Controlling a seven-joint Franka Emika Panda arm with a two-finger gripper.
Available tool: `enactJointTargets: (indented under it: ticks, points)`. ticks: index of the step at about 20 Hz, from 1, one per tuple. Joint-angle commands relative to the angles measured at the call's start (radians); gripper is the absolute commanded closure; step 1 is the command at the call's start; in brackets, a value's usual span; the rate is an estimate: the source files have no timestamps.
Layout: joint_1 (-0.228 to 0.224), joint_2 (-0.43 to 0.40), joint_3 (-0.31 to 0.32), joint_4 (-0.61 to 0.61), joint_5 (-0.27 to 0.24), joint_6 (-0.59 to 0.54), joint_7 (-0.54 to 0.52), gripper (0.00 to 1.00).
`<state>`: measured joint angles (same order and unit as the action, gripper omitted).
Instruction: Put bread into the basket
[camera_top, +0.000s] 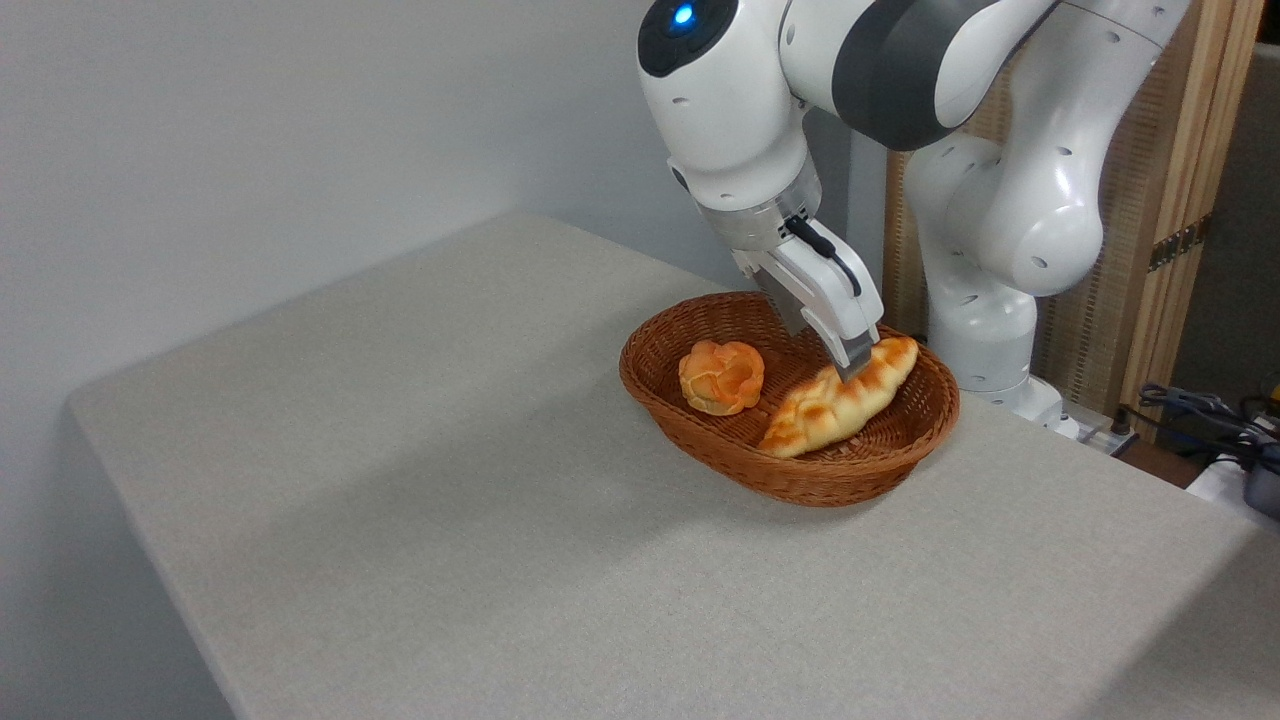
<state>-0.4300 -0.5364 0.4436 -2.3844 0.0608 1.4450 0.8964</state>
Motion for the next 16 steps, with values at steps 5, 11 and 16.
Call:
enactJointTargets:
  ticks: [5,11,16]
  points:
    - [-0.016,-0.007,0.009,0.063,-0.036,0.015,-0.020,0.00]
    - [-0.001,0.148,-0.075,0.382,-0.041,0.011,-0.013,0.00]
    - [0.063,0.328,-0.124,0.608,-0.065,0.026,-0.011,0.00]
